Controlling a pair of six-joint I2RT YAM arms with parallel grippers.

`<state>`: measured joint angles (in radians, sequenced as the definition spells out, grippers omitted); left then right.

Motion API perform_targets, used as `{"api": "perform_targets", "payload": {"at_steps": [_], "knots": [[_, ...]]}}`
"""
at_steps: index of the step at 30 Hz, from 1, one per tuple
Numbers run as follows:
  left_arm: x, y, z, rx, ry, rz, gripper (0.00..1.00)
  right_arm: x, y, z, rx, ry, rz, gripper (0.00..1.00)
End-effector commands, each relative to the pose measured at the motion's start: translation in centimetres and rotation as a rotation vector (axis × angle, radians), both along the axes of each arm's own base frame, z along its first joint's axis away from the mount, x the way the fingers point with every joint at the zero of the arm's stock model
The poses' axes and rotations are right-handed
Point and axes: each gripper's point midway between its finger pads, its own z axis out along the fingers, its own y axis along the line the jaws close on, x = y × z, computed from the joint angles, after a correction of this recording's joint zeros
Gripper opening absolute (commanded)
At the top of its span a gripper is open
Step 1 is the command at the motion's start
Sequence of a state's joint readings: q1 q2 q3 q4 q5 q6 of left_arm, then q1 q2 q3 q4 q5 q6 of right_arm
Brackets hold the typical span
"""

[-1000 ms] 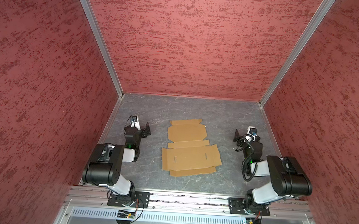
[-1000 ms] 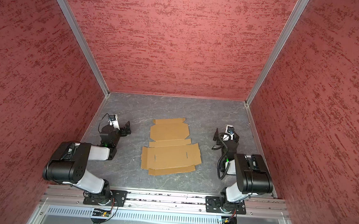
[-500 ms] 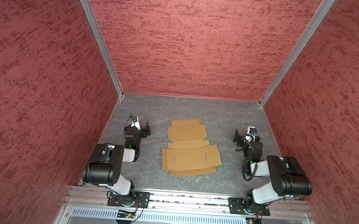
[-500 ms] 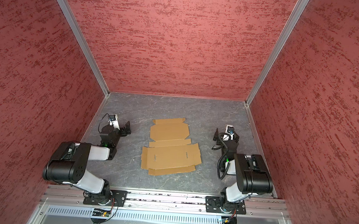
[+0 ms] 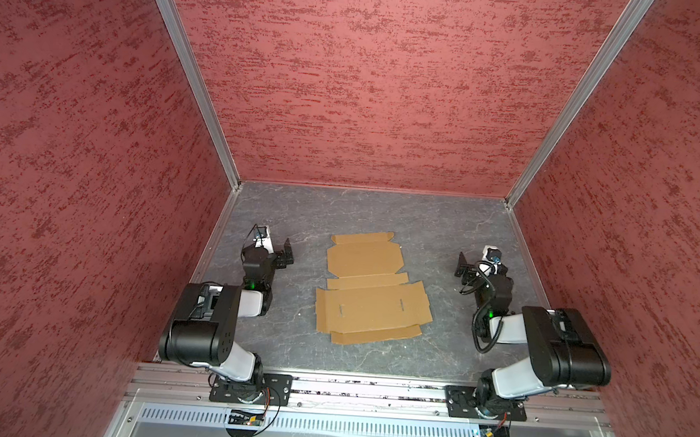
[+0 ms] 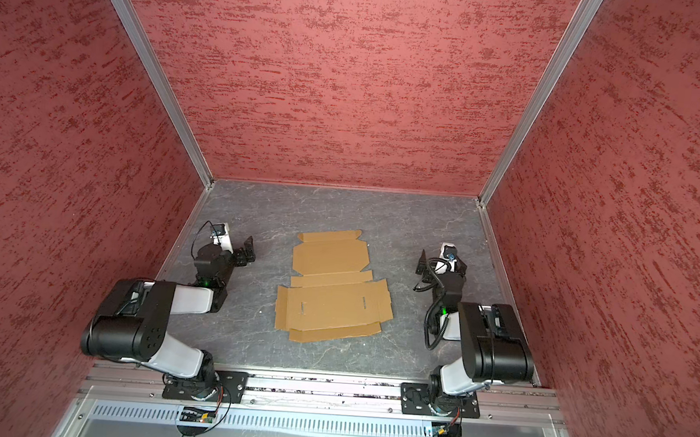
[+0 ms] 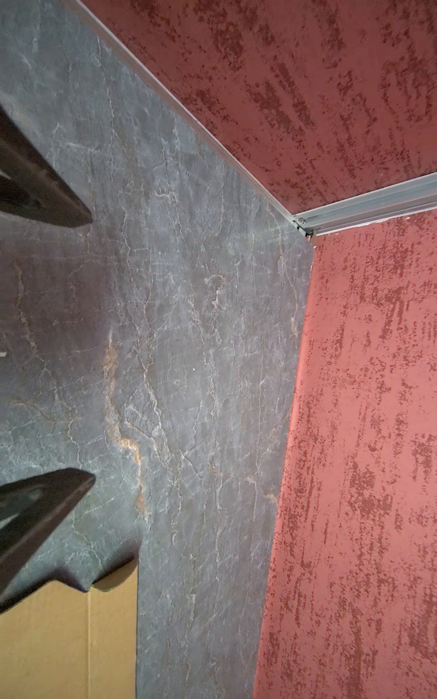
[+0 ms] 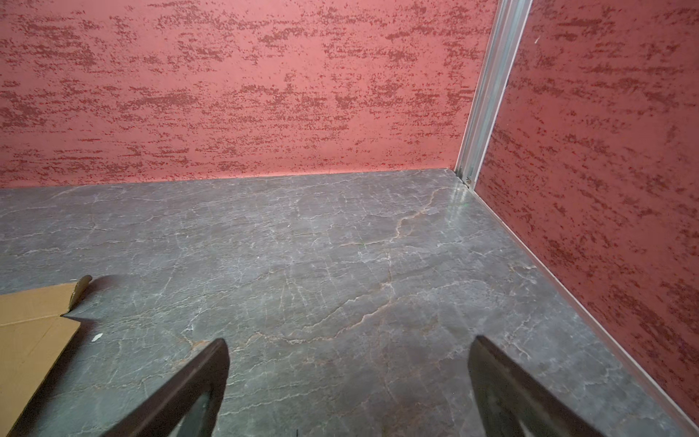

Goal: Fold the paper box

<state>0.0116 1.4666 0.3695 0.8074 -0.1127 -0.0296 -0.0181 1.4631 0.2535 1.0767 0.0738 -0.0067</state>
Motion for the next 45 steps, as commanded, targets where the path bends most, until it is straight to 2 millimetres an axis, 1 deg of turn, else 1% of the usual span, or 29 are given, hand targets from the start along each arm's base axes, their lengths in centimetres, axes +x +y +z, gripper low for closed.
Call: {"api": "perform_targets", "payload": {"at_steps": [1, 2, 3, 4, 5, 6, 7, 8, 10, 13, 15, 18, 20, 21, 22, 23, 24, 25, 27, 29, 30, 31, 34, 35, 36, 39, 41, 45], "knots": [[0.0, 1.1, 3.9, -0.026, 0.004, 0.081, 1.00, 0.2, 0.1, 4.0, 0.061, -0.008, 0.008, 0.99], [-0.4, 1.8, 4.2, -0.067, 0.050, 0.130, 1.00, 0.0, -0.2, 5.1, 0.121, -0.008, -0.020, 0.99], [-1.1, 2.8, 4.6, -0.123, 0.099, 0.203, 1.00, -0.5, -0.9, 6.3, 0.219, -0.015, -0.078, 0.99], [-2.1, 3.7, 4.5, -0.203, 0.140, 0.275, 1.00, -1.4, -2.3, 6.5, 0.348, -0.007, -0.185, 0.99], [-2.5, 3.6, 4.5, -0.272, 0.176, 0.275, 1.00, -2.3, -3.1, 6.0, 0.434, 0.033, -0.257, 0.99], [-2.6, 2.7, 4.6, -0.341, 0.203, 0.201, 1.00, -2.6, -2.4, 6.3, 0.461, 0.079, -0.229, 0.99], [-2.7, 2.0, 4.9, -0.376, 0.219, 0.168, 1.00, -2.5, -0.9, 6.6, 0.472, 0.124, -0.147, 0.99], [-2.9, 1.8, 5.2, -0.389, 0.227, 0.175, 1.00, -2.6, 0.0, 6.9, 0.511, 0.154, -0.108, 0.99], [-3.0, 0.9, 6.3, -0.386, 0.238, 0.166, 1.00, -3.3, 1.1, 6.6, 0.592, 0.213, -0.094, 0.99], [-2.9, -1.0, 8.3, -0.356, 0.257, 0.122, 1.00, -4.4, 3.7, 6.7, 0.588, 0.281, -0.023, 0.99], [-2.8, -2.7, 9.3, -0.327, 0.275, 0.076, 0.99, -5.3, 5.4, 6.9, 0.574, 0.298, 0.028, 0.99], [-2.5, -5.0, 9.9, -0.307, 0.325, 0.021, 1.00, -6.3, 7.4, 6.9, 0.576, 0.340, 0.074, 0.99], [-2.2, -6.4, 9.5, -0.291, 0.373, -0.007, 1.00, -6.7, 9.2, 6.9, 0.583, 0.367, 0.128, 0.98], [-2.0, -7.3, 9.3, -0.284, 0.396, -0.027, 0.99, -6.9, 10.3, 6.9, 0.588, 0.383, 0.161, 0.93], [-1.7, -8.1, 9.1, -0.278, 0.411, -0.045, 1.00, -7.0, 11.2, 6.6, 0.593, 0.402, 0.179, 0.83], [-1.4, -9.1, 8.9, -0.266, 0.431, -0.065, 1.00, -7.2, 12.2, 6.2, 0.600, 0.426, 0.197, 0.69], [-1.1, -10.1, 8.5, -0.255, 0.451, -0.085, 1.00, -7.4, 13.2, 5.6, 0.609, 0.455, 0.210, 0.60], [-0.9, -11.1, 8.3, -0.245, 0.466, -0.107, 1.00, -7.5, 13.9, 5.0, 0.616, 0.485, 0.217, 0.52], [-0.3, -13.6, 8.0, -0.223, 0.491, -0.179, 1.00, -7.8, 15.6, 3.7, 0.618, 0.548, 0.235, 0.38], [0.2, -15.9, 7.9, -0.209, 0.509, -0.241, 1.00, -8.2, 17.2, 2.6, 0.612, 0.606, 0.252, 0.28], [0.5, -16.9, 7.9, -0.202, 0.515, -0.267, 0.96, -8.4, 18.1, 2.2, 0.608, 0.633, 0.262, 0.24], [0.7, -17.6, 7.6, -0.196, 0.526, -0.285, 0.91, -8.6, 18.9, 1.8, 0.604, 0.655, 0.273, 0.21], [1.4, -20.0, 7.1, -0.183, 0.557, -0.350, 0.67, -9.4, 21.3, 0.9, 0.615, 0.706, 0.317, 0.13], [1.7, -20.7, 6.8, -0.180, 0.566, -0.371, 0.60, -9.8, 22.2, 0.5, 0.614, 0.725, 0.344, 0.04], [2.0, -21.3, 6.4, -0.175, 0.580, -0.388, 0.53, -10.1, 22.8, 0.0, 0.605, 0.747, 0.351, 0.00], [2.7, -23.3, 4.8, -0.156, 0.626, -0.441, 0.38, -11.1, 24.5, -1.1, 0.570, 0.812, 0.371, 0.00], [3.2, -24.4, 3.5, -0.142, 0.657, -0.466, 0.31, -11.7, 25.7, -1.8, 0.552, 0.857, 0.393, 0.00], [4.1, -26.0, 0.8, -0.125, 0.718, -0.480, 0.21, -12.5, 28.1, -3.0, 0.510, 0.933, 0.436, 0.00]]}}
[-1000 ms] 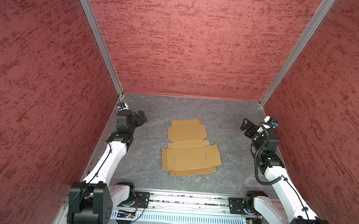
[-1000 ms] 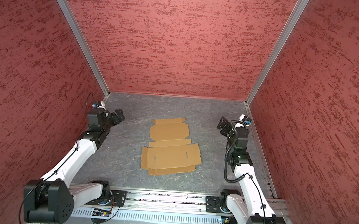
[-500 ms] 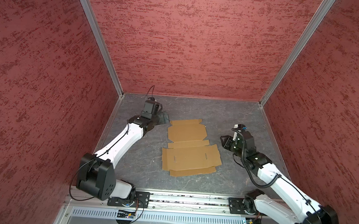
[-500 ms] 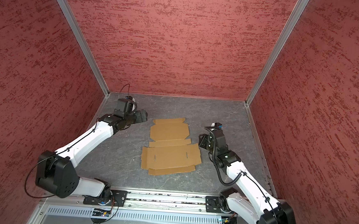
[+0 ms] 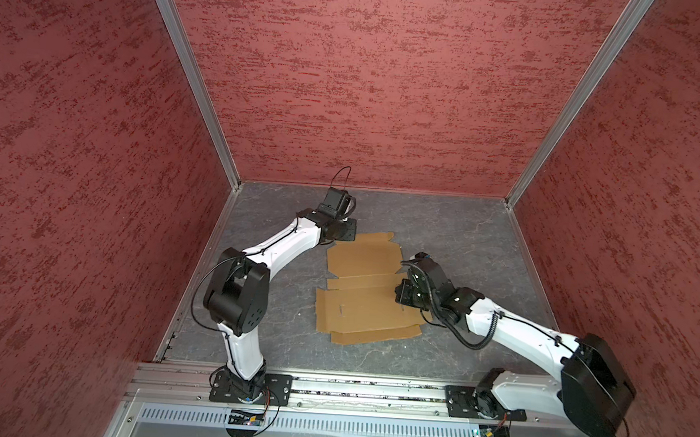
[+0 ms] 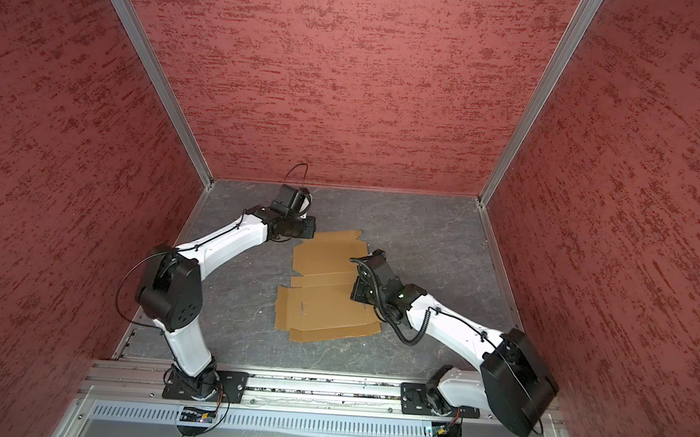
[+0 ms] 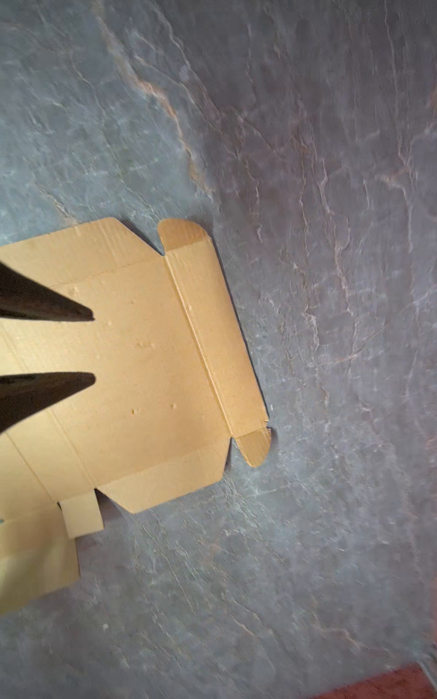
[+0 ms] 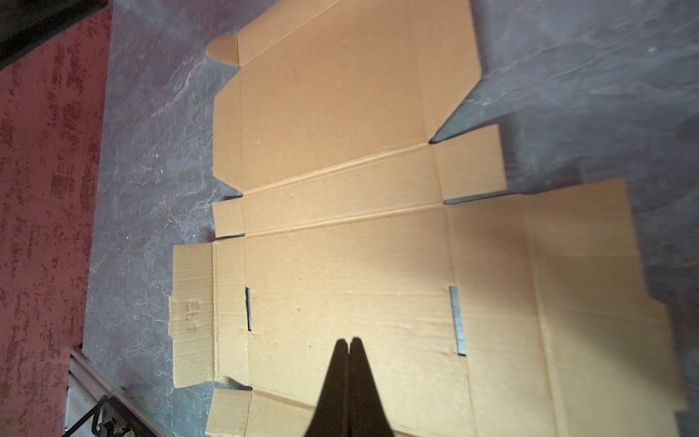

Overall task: Fold the paper box
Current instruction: 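Reach both grippers forward over the flat cardboard blank toward its center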

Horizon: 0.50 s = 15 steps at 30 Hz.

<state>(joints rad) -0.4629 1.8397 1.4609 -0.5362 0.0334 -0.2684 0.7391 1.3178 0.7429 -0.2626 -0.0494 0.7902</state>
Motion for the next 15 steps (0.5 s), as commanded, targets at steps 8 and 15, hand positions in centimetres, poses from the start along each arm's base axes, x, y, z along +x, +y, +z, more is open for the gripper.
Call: {"api": "perform_targets", "payload": {"at_steps": [8, 15], "knots": [[0.7, -1.9, -5.9, 0.019, 0.122, -0.003, 0.11, -1.3, 5.0, -3.2, 0.031, 0.145, 0.125, 0.00], [0.3, -0.4, -8.3, 0.022, 0.170, 0.062, 0.05, -1.8, 5.0, -5.3, -0.025, 0.200, 0.161, 0.00]]}}
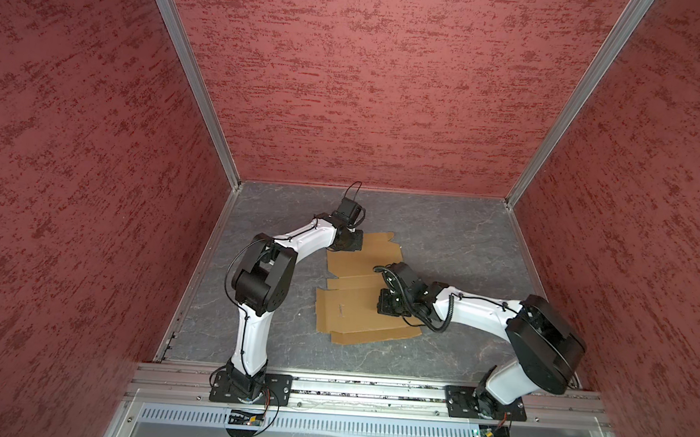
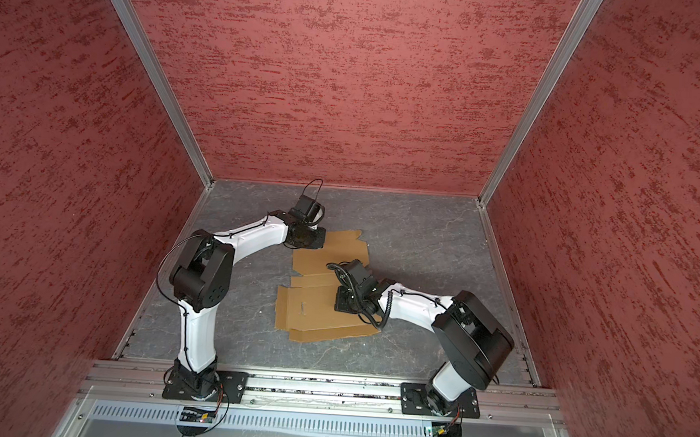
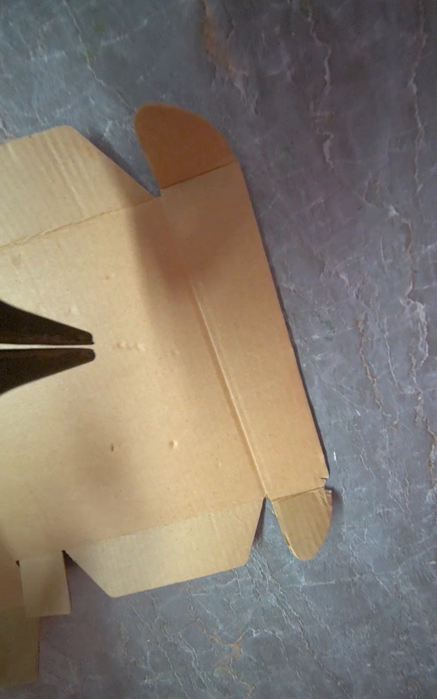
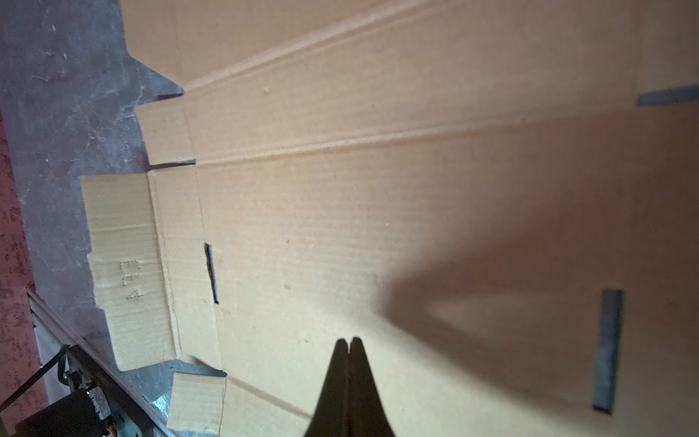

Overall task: Fold the paper box
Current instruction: 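Reach both grippers forward over the flat cardboard blank toward its center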

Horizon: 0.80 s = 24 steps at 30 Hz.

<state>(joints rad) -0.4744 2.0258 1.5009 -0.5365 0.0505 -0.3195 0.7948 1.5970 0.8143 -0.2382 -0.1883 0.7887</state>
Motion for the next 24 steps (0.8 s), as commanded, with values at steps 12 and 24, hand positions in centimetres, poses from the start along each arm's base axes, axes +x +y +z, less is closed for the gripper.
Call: {"api": "perform_targets", "payload": {"at_steps": [12, 24], "knots": [[-1.6, 4.0, -3.9, 0.020, 0.085, 0.147, 0.00, 1.1, 0.2, -1.5, -0.026, 0.037, -0.003, 0.00], [-4.1, 6.4, -5.5, 0.049, 0.121, 0.252, 0.00, 3.2, -3.1, -2.4, -0.113, 0.032, -0.039, 0.00]]}}
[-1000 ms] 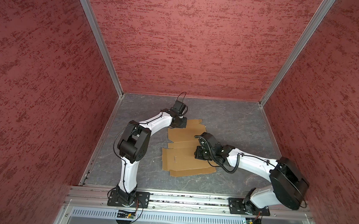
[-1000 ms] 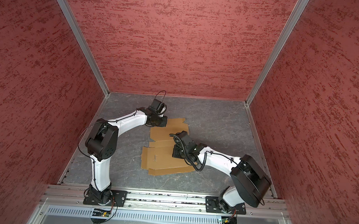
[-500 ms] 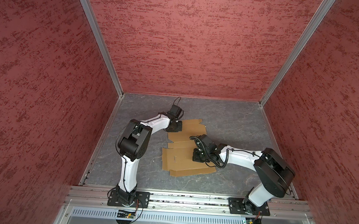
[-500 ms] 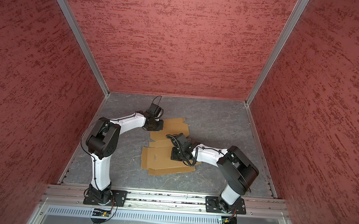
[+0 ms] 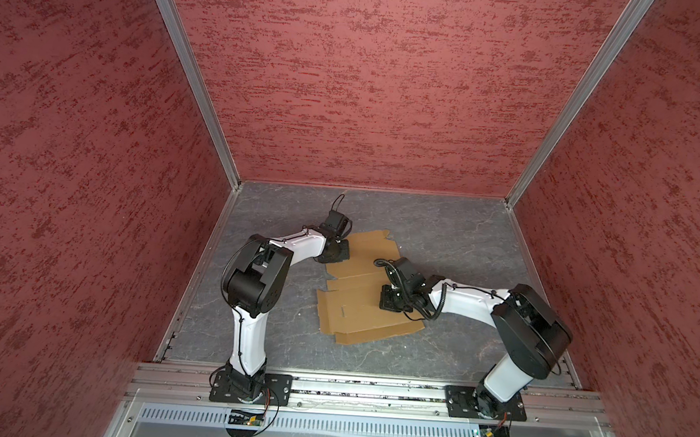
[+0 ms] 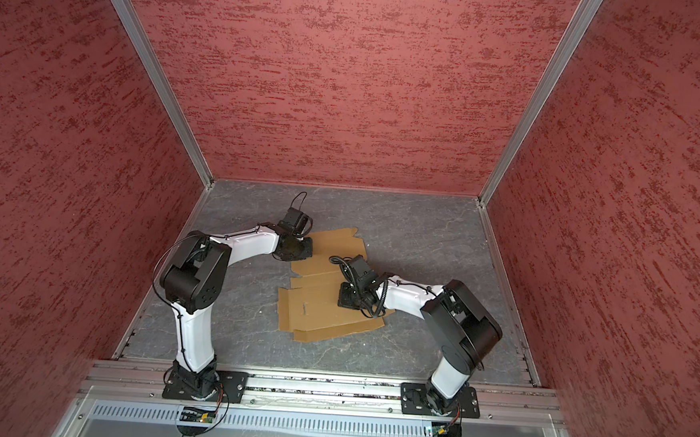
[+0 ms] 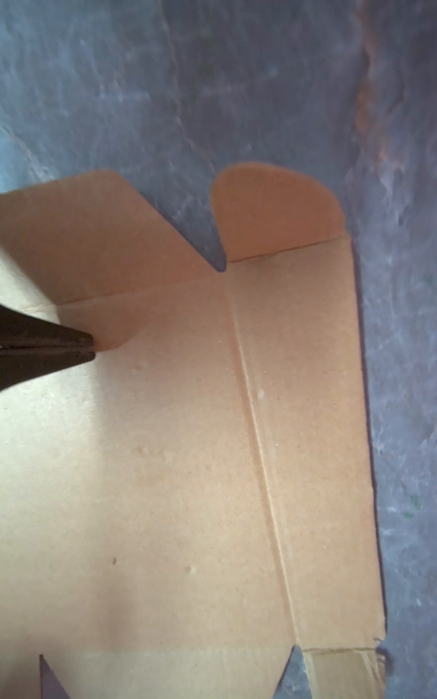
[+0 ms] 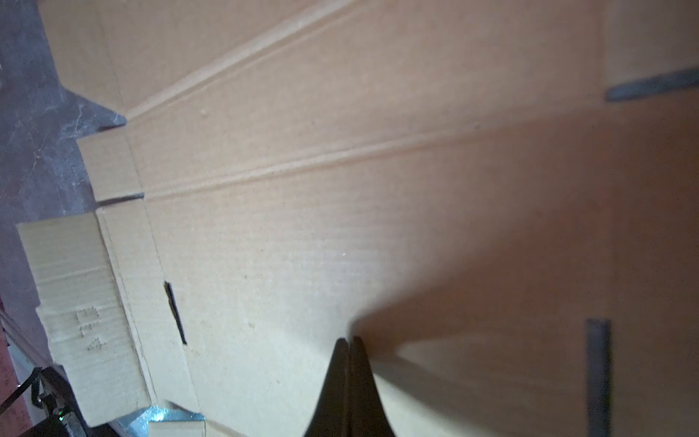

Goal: Fold the paper box

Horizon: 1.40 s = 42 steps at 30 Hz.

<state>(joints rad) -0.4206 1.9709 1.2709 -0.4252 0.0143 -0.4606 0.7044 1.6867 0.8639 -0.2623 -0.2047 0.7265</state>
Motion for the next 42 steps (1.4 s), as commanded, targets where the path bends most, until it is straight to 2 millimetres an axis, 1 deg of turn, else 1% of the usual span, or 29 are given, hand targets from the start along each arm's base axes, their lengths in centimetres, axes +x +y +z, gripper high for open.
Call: {"api": "perform_targets", "payload": {"at_steps": [1, 3, 8, 11, 13, 16, 18, 21, 22, 24, 27, 29, 30, 32, 34, 35, 36, 38, 40, 42], "knots": [[-2.1, 1.9, -1.2, 0.046, 0.052, 0.070, 0.00, 0.8, -1.5, -0.8, -0.082, 0.003, -0.001, 0.00], [-2.8, 2.3, -1.3, 0.033, 0.058, 0.102, 0.00, 1.3, -2.1, -1.2, -0.117, 0.001, -0.001, 0.00], [-4.8, 2.5, -0.8, 0.012, 0.056, 0.155, 0.00, 3.2, -3.2, -2.1, -0.160, 0.007, -0.011, 0.00], [-6.0, 2.9, -0.5, 0.023, 0.057, 0.181, 0.00, 5.0, -3.9, -2.1, -0.189, -0.007, -0.019, 0.00], [-6.7, 3.1, -0.3, 0.021, 0.061, 0.194, 0.00, 6.4, -4.2, -1.8, -0.195, -0.021, -0.023, 0.00], [-8.0, 2.7, -0.4, 0.000, 0.078, 0.196, 0.00, 8.8, -4.1, -1.2, -0.190, -0.045, -0.023, 0.00], [-8.9, 2.1, -0.5, -0.010, 0.087, 0.195, 0.00, 10.4, -3.6, -1.0, -0.191, -0.055, -0.007, 0.00], [-10.2, 1.1, -0.8, -0.032, 0.107, 0.200, 0.00, 12.5, -2.2, -0.6, -0.175, -0.071, 0.019, 0.00], [-10.5, 0.7, -0.8, -0.043, 0.113, 0.208, 0.00, 13.0, -1.7, -0.8, -0.170, -0.071, 0.026, 0.00], [-11.2, -0.5, -0.5, -0.075, 0.115, 0.209, 0.00, 14.3, -0.9, -1.0, -0.167, -0.082, 0.030, 0.00], [-12.0, -2.8, 0.4, -0.105, 0.101, 0.179, 0.00, 16.6, -0.2, -0.7, -0.156, -0.121, 0.022, 0.00], [-12.4, -4.4, 1.5, -0.133, 0.085, 0.150, 0.00, 18.1, 0.2, 0.3, -0.143, -0.158, 0.010, 0.00], [-12.5, -5.0, 2.2, -0.141, 0.073, 0.135, 0.00, 18.9, 0.2, 1.2, -0.134, -0.181, 0.000, 0.00], [-12.5, -5.3, 3.7, -0.147, 0.043, 0.124, 0.00, 19.8, 0.0, 2.9, -0.123, -0.216, -0.017, 0.00], [-11.9, -4.5, 5.4, -0.138, 0.002, 0.129, 0.03, 20.0, -0.5, 4.7, -0.120, -0.248, -0.036, 0.00], [-11.5, -3.7, 6.3, -0.133, -0.016, 0.137, 0.05, 19.8, -0.9, 5.7, -0.122, -0.262, -0.044, 0.00], [-11.0, -2.9, 7.0, -0.135, -0.033, 0.145, 0.06, 19.3, -1.3, 6.5, -0.123, -0.268, -0.046, 0.00], [-9.8, -1.2, 7.9, -0.131, -0.063, 0.158, 0.07, 18.0, -1.9, 7.6, -0.117, -0.267, -0.053, 0.00], [-8.5, 0.6, 8.1, -0.118, -0.077, 0.171, 0.07, 16.2, -2.7, 8.1, -0.105, -0.251, -0.067, 0.00], [-7.2, 2.6, 7.5, -0.088, -0.073, 0.184, 0.05, 14.1, -3.6, 8.2, -0.092, -0.235, -0.089, 0.00]]}}
